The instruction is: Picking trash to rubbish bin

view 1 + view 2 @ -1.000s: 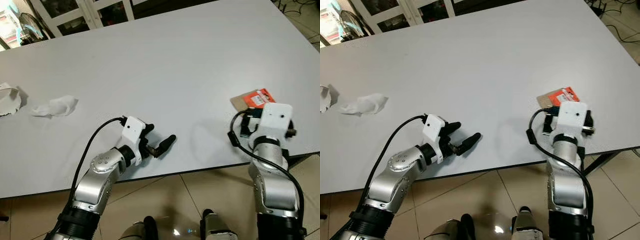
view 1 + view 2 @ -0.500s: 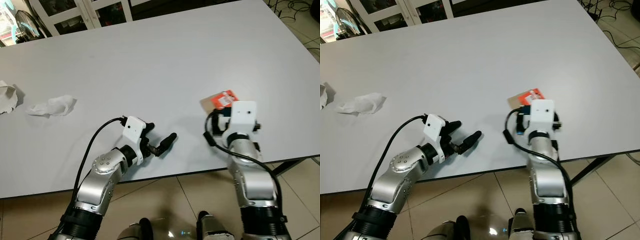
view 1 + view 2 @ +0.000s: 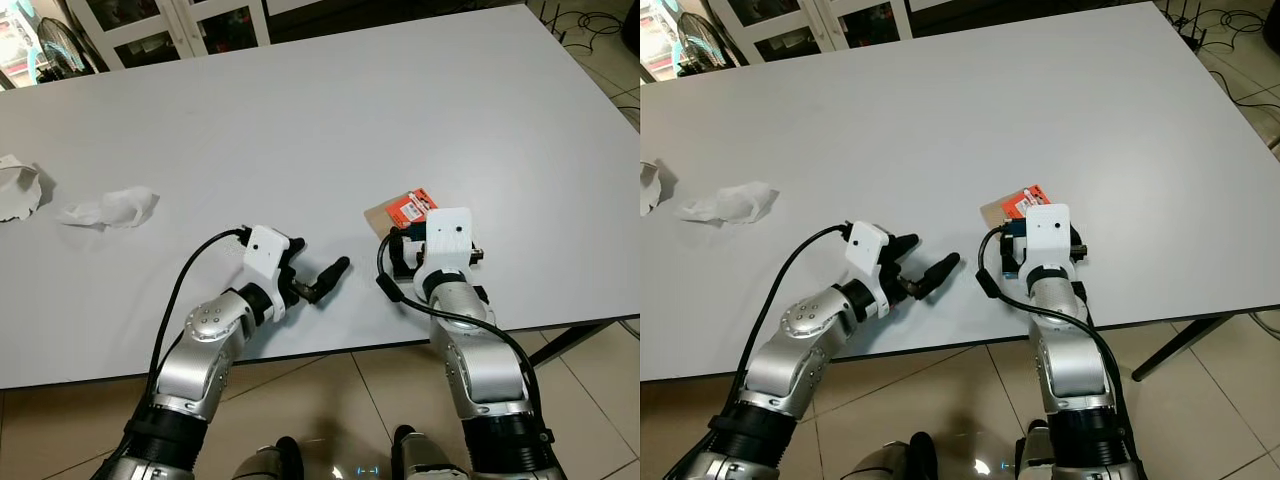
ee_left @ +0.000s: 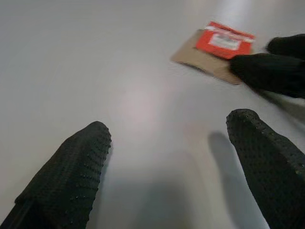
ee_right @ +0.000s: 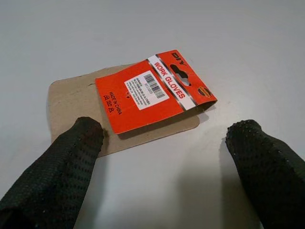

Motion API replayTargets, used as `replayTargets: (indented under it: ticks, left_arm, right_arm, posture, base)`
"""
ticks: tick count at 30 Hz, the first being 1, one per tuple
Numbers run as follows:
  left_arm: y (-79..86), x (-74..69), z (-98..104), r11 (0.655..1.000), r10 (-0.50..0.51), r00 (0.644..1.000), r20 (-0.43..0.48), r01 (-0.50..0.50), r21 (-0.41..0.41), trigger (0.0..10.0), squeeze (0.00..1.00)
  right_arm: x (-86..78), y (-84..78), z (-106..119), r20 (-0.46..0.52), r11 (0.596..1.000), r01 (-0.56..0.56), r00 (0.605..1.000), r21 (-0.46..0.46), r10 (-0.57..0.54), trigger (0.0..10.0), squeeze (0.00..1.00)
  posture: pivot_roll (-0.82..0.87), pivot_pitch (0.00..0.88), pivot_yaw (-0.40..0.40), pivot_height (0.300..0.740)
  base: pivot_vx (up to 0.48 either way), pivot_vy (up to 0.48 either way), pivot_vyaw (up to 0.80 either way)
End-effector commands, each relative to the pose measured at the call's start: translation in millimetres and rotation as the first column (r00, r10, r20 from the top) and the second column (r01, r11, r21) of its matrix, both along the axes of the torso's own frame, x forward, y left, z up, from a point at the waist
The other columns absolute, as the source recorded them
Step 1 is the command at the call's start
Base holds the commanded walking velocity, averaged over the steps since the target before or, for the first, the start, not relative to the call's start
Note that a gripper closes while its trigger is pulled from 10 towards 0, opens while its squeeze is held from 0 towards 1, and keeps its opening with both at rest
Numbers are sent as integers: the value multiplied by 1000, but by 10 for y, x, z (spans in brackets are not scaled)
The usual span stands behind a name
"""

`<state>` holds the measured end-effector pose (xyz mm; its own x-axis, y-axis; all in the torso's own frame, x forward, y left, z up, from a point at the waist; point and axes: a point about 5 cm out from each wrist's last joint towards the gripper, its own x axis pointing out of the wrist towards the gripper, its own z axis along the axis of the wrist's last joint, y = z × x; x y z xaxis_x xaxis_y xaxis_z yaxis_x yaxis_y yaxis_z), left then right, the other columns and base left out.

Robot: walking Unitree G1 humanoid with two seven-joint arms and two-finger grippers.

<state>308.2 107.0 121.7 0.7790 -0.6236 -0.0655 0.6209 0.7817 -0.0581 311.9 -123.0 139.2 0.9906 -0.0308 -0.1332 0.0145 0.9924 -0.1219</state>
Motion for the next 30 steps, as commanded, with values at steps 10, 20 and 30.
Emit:
replayTargets:
  ticks: [10,20,30]
  left_arm:
    - [118,63,29,999,51,998,21,-51,15,10000,0]
    - [149,66,33,998,53,998,25,-53,23,10000,0]
    - [198,37,37,998,49,998,25,-50,40,10000,0]
  right_arm:
    - [119,-139,265,152,999,46,987,6,-46,10000,867]
    - [248,-233,304,151,994,85,984,69,-95,10000,867]
    - [429,-350,231,103,976,86,989,202,-108,10000,863]
  posture:
    - [-100,199,135,740]
    - [-87,198,139,740]
    - [-53,207,151,740]
  base:
    - [0,0,0]
    - [0,0,0]
    - [0,0,0]
